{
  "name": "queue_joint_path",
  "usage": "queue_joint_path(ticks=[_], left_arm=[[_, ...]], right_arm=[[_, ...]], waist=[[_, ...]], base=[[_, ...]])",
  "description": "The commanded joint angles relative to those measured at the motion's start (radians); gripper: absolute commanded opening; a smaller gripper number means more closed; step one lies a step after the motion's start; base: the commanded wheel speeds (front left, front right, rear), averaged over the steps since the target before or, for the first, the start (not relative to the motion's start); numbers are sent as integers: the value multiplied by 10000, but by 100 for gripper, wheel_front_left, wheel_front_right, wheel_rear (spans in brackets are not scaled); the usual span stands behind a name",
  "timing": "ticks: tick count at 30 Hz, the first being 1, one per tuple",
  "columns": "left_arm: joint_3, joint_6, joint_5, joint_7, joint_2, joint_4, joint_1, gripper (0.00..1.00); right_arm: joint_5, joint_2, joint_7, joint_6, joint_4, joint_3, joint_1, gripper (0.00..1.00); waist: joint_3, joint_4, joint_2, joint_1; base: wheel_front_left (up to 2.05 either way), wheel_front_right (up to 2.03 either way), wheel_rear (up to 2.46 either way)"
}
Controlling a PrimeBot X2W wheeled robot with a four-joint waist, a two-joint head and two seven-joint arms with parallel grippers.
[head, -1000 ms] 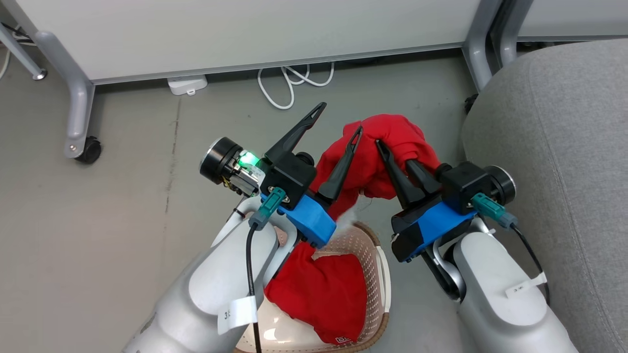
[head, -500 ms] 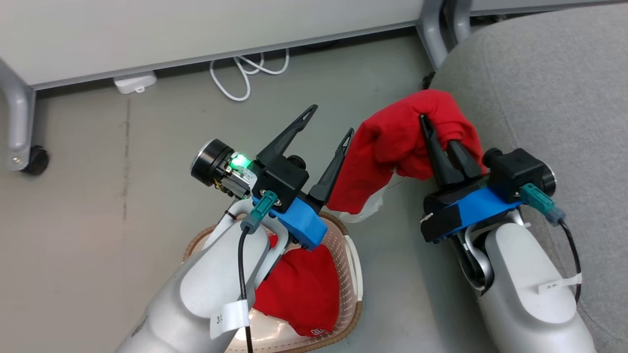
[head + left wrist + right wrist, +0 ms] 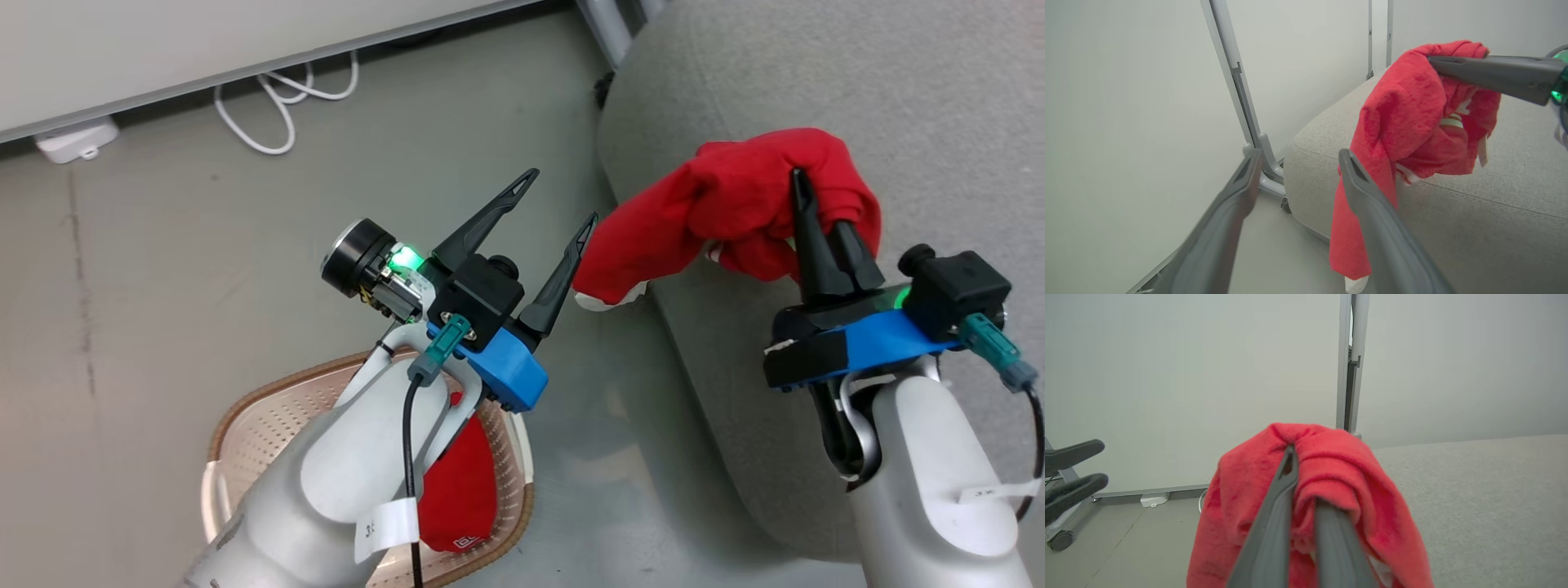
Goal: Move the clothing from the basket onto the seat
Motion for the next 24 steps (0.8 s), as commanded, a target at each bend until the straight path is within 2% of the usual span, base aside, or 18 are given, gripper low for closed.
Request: queue_joint_path(ticks=[1,14,24], left_arm=[[-32,-14,51,-31,56,11,-150,100],[-603,-239,162,186,56,-38,-343,100],[-1004,-331,124,214,-28,60,-205,100]], right_arm=[[40,3,-12,1,-100,-76,96,0],[283,2,-12,1,-608,-1324,952,0],[472,2,-12,1,-709,-1915,1638,0]], waist=[[147,-279,0,0],[537,-1405,0,0],[555,-1821,0,0]], base=[[0,0,0],[0,0,0],[0,0,0]])
